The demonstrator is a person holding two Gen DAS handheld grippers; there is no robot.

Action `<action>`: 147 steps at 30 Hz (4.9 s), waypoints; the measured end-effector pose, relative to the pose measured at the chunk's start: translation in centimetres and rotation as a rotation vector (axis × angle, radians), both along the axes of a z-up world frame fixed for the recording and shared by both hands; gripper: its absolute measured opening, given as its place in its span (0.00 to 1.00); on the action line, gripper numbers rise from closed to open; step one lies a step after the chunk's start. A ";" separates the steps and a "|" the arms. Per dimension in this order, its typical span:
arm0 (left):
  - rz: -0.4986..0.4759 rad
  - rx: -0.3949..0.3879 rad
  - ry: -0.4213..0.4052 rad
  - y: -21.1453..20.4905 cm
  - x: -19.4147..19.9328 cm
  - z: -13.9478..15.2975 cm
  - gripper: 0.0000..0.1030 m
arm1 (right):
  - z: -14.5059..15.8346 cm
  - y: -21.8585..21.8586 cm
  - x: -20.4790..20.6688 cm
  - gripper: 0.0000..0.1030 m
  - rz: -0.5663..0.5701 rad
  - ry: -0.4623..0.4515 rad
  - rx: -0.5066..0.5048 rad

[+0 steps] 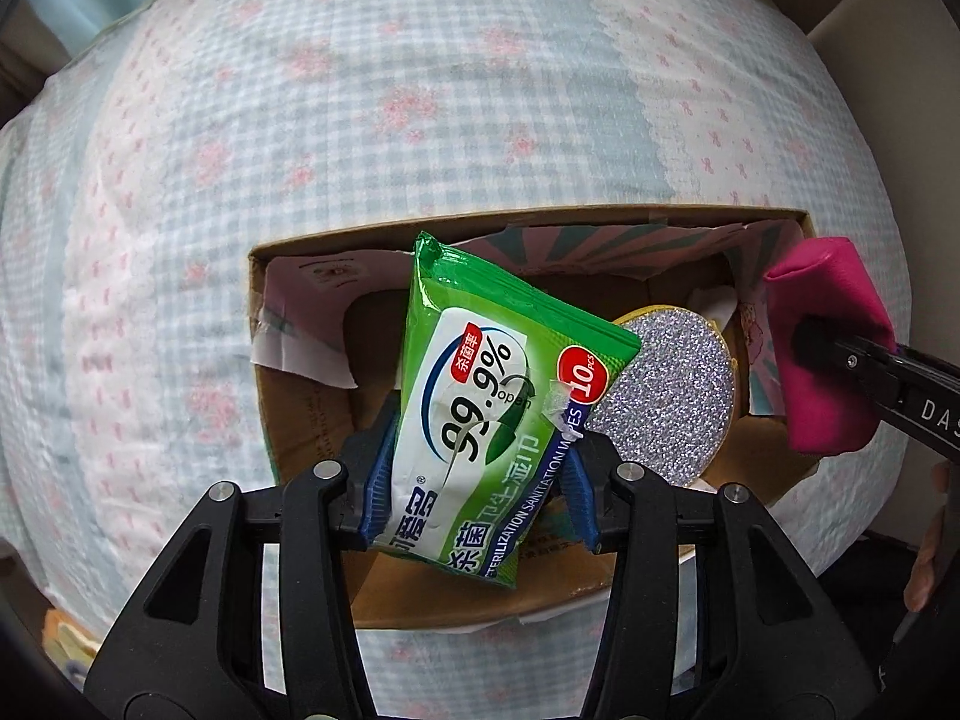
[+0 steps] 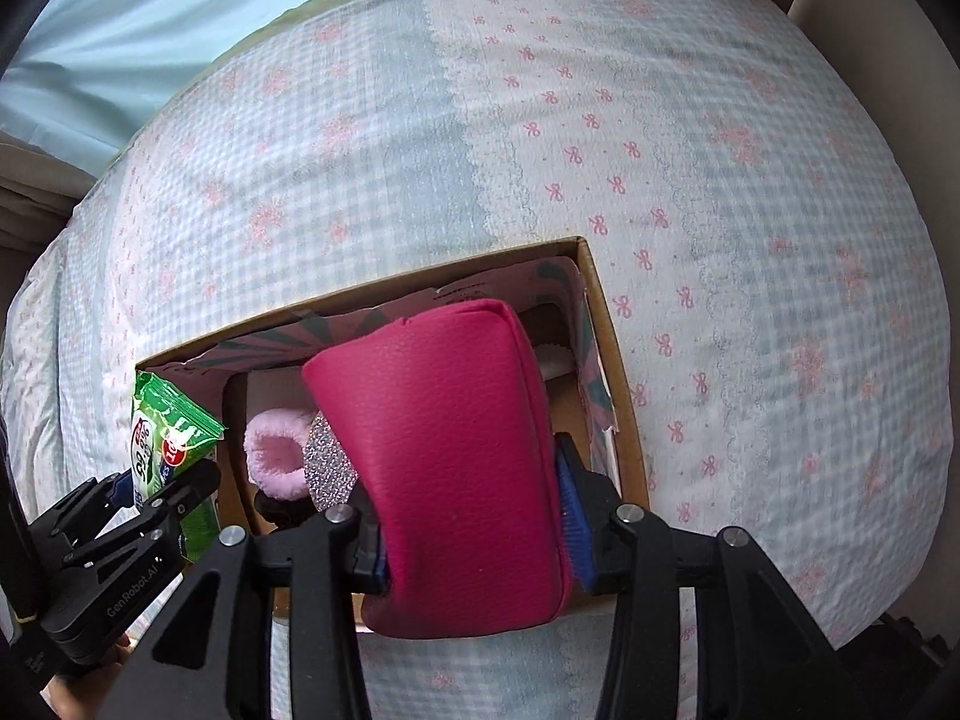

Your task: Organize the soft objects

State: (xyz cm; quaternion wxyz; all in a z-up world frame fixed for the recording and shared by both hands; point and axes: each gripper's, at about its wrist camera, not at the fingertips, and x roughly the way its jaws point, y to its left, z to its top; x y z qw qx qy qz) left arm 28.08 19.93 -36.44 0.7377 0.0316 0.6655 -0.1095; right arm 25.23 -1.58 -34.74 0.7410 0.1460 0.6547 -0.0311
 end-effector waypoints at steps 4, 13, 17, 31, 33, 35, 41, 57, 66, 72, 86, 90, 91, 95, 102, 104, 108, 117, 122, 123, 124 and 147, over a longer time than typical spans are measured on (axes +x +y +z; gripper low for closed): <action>-0.065 0.011 -0.042 -1.1 -0.8 0.5 1.00 | -0.2 -0.3 0.3 0.92 0.008 -0.006 0.029; -0.073 -0.004 -0.066 -1.0 -4.1 1.9 1.00 | 2.6 -0.8 -1.9 0.96 -0.002 -0.079 -0.003; -0.060 -0.005 -0.083 -0.9 -5.4 3.2 1.00 | 3.8 -0.9 -3.3 0.96 0.000 -0.100 0.001; 0.051 -0.005 -0.301 -2.3 -10.3 16.4 1.00 | 14.2 -3.7 -8.2 0.96 0.068 -0.279 0.008; 0.078 -0.028 -0.355 -2.8 -11.5 19.6 1.00 | 17.2 -4.2 -9.4 0.96 0.106 -0.331 -0.031; 0.093 -0.046 -0.427 -3.5 -12.9 23.2 1.00 | 20.7 -4.6 -10.7 0.96 0.159 -0.402 -0.088; 0.170 -0.093 -0.674 -5.0 -17.1 33.5 1.00 | 30.1 -6.2 -15.5 0.96 0.208 -0.627 -0.189; 0.204 -0.074 -0.943 -7.5 -24.3 40.3 1.00 | 36.9 -9.2 -22.3 0.96 0.112 -0.858 -0.261; 0.196 -0.057 -0.940 -8.2 -24.6 40.2 1.00 | 37.0 -10.2 -23.2 0.96 0.081 -0.852 -0.267; 0.195 -0.058 -0.944 -8.0 -24.4 40.0 1.00 | 37.0 -10.1 -23.1 0.96 0.084 -0.852 -0.267; 0.190 -0.054 -0.945 -8.0 -23.9 40.0 1.00 | 36.8 -9.9 -22.6 0.96 0.081 -0.852 -0.270; 0.187 -0.058 -0.948 -8.0 -23.9 39.9 1.00 | 36.6 -10.0 -22.1 0.96 0.078 -0.849 -0.269; 0.185 -0.060 -0.946 -8.1 -23.8 39.9 1.00 | 36.6 -10.0 -22.1 0.96 0.079 -0.849 -0.270; 0.182 -0.062 -0.945 -8.2 -23.7 39.8 1.00 | 36.6 -10.0 -22.0 0.96 0.079 -0.847 -0.270; 0.178 -0.070 -0.947 -8.2 -23.6 39.9 1.00 | 36.6 -9.9 -22.1 0.96 0.070 -0.852 -0.274; 0.177 -0.072 -0.948 -8.2 -23.6 39.8 1.00 | 36.7 -9.9 -22.1 0.96 0.069 -0.853 -0.276; 0.177 -0.076 -0.950 -8.3 -23.6 39.8 1.00 | 36.7 -9.8 -22.1 0.96 0.067 -0.853 -0.279; 0.178 -0.083 -0.954 -8.2 -23.6 39.9 1.00 | 36.9 -9.8 -21.8 0.96 0.067 -0.859 -0.282; 0.177 -0.084 -0.955 -8.2 -23.7 39.9 1.00 | 36.9 -9.8 -21.8 0.96 0.067 -0.859 -0.282; 0.178 -0.083 -0.955 -8.2 -23.7 39.8 1.00 | 36.9 -9.8 -21.8 0.96 0.068 -0.859 -0.282; 0.178 -0.083 -0.955 -8.2 -23.7 39.9 1.00 | 36.9 -9.7 -21.8 0.96 0.069 -0.859 -0.282; 0.221 -0.034 -0.981 -8.6 -23.7 39.3 1.00 | 36.9 -9.8 -22.1 0.96 0.048 -0.856 -0.286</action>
